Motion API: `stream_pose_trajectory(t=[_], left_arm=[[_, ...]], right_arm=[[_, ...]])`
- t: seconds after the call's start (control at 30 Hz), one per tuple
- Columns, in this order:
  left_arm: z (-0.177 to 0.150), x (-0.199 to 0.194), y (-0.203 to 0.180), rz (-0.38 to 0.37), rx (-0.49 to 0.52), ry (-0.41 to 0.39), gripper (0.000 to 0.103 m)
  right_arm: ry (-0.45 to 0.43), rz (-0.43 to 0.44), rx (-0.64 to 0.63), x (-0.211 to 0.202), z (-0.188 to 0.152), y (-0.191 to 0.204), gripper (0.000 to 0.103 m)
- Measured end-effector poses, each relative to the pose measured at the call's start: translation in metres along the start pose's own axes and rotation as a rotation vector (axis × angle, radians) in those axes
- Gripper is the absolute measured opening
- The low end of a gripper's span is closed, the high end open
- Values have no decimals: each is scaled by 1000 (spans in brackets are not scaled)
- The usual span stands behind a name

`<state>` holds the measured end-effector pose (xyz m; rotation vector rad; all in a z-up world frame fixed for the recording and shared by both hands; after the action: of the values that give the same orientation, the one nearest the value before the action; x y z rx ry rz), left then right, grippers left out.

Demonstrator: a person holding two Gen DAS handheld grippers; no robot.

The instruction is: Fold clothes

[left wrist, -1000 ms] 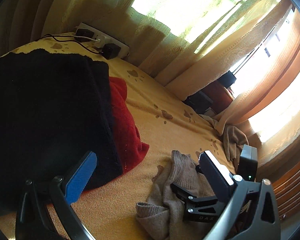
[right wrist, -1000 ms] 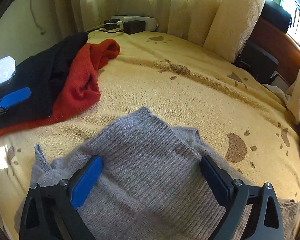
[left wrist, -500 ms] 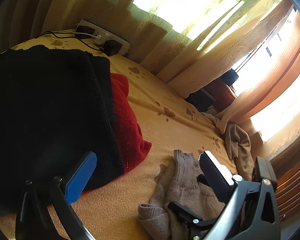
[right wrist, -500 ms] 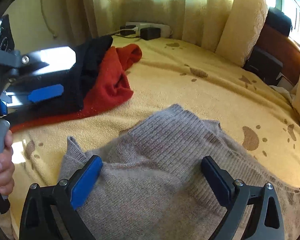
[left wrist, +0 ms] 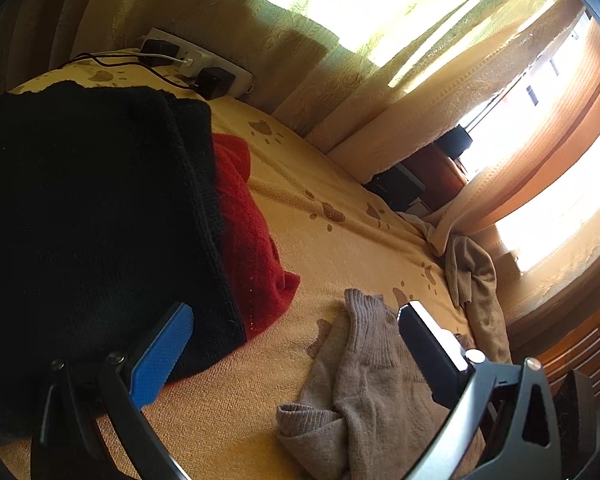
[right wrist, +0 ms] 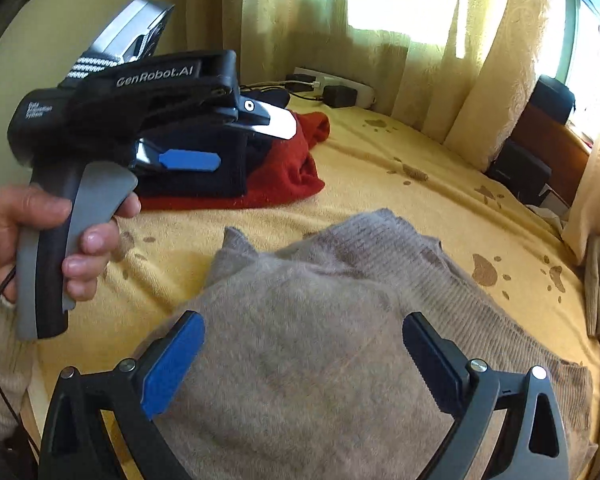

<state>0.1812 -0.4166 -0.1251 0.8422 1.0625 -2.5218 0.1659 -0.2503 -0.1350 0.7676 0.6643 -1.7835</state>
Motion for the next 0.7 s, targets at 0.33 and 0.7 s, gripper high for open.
stream_pose_trajectory(t=[0.33, 0.7], left_arm=[[-14, 13, -16, 10, 106, 51, 103], [-70, -6, -28, 57, 213, 144, 103]], right_arm=[[-40, -140, 234, -28, -51, -48, 101], [20, -138, 297, -16, -75, -66, 102]])
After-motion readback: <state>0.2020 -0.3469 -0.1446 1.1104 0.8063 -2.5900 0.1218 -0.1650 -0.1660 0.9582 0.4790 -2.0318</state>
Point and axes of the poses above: each gripper's, at about its wrist camera, not at the fingertips, and x roughly the way its jaws point, y to its left, z to its top, the point moved 7 cm from there along x, roughly the way its jaws point
